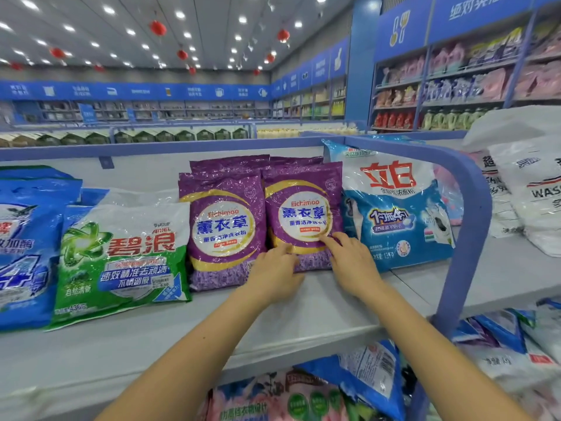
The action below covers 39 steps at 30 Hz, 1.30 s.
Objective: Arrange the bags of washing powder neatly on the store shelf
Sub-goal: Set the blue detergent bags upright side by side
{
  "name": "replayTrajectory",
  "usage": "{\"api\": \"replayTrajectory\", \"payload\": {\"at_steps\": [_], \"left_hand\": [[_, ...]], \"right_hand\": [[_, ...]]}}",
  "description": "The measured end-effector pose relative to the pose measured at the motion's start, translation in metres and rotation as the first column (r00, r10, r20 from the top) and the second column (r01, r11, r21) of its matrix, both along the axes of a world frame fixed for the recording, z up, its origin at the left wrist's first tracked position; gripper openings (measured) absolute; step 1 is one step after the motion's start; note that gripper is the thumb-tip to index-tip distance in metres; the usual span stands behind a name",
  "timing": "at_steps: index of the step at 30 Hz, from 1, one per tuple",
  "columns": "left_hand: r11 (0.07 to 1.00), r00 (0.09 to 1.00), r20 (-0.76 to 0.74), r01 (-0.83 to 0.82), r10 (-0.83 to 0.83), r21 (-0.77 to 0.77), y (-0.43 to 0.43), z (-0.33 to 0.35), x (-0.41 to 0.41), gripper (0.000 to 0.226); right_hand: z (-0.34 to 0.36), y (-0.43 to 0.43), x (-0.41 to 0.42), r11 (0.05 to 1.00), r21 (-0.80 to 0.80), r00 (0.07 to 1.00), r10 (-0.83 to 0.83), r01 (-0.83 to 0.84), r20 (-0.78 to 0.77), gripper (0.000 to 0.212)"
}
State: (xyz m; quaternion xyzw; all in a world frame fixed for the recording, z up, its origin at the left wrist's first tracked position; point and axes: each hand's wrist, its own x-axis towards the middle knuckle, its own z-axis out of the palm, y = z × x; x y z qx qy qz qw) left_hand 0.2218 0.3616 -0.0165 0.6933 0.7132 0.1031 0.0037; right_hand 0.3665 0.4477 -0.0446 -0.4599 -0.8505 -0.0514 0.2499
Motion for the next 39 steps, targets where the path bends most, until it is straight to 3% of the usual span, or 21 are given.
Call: {"api": "replayTrajectory", "payload": {"at_steps": [2,4,6,9,14,18,22,24,31,35,39], "left_hand": [[0.999,1.0,-0.009,0.0,-0.001,-0.048,-0.001,0.003,0.0,0.043],[1.0,0.991,0.135,0.015,-0.014,-0.007,-0.007,0.008,0.001,0.04],[0.993,0.959,0.279,0.02,-0.052,0.117,-0.023,0.015,0.001,0.036],[0.943,0.927,0.346,0.021,-0.143,0.333,-0.061,0.022,-0.002,0.031],[0.79,0.868,0.388,0.008,-0.31,0.613,-0.141,0.004,-0.007,0.023],[0.769,0.87,0.418,-0.074,-0.262,0.635,-0.192,-0.046,-0.002,0.016],[0.848,0.876,0.464,-0.144,-0.13,0.51,-0.212,-0.11,-0.001,0.014],[0.889,0.898,0.437,-0.163,-0.045,0.428,-0.21,-0.137,-0.003,0.015],[0.931,0.947,0.217,-0.286,0.238,0.225,-0.176,-0.184,-0.005,0.018],[0.913,0.922,0.091,-0.386,0.376,0.135,-0.153,-0.2,0.002,0.034],[0.9,0.913,0.089,-0.408,0.398,0.153,-0.131,-0.225,0.001,0.053]], "right_hand": [[0.003,0.0,0.001,1.0,-0.016,0.997,0.005,-0.004,0.08,0.051],[0.012,-0.002,0.002,0.994,-0.105,0.999,0.032,-0.028,0.033,0.048],[0.022,-0.012,0.007,0.993,-0.096,0.986,0.052,-0.067,-0.158,0.043],[0.035,-0.042,0.019,0.992,0.049,0.879,0.126,-0.117,-0.46,0.031],[0.019,-0.108,0.048,0.967,0.167,0.721,0.253,-0.19,-0.645,0.023],[-0.03,-0.152,0.065,0.969,0.121,0.642,0.232,-0.213,-0.731,0.022],[-0.088,-0.17,0.07,0.981,0.0,0.627,0.124,-0.194,-0.769,0.017],[-0.111,-0.167,0.072,0.978,-0.089,0.651,0.056,-0.187,-0.757,0.011],[-0.144,-0.131,0.078,0.939,-0.305,0.83,-0.041,-0.157,-0.556,0.019],[-0.164,-0.102,0.078,0.92,-0.362,0.927,0.001,-0.148,-0.376,0.039],[-0.179,-0.077,0.068,0.933,-0.345,0.97,0.02,-0.105,-0.24,0.064]]}}
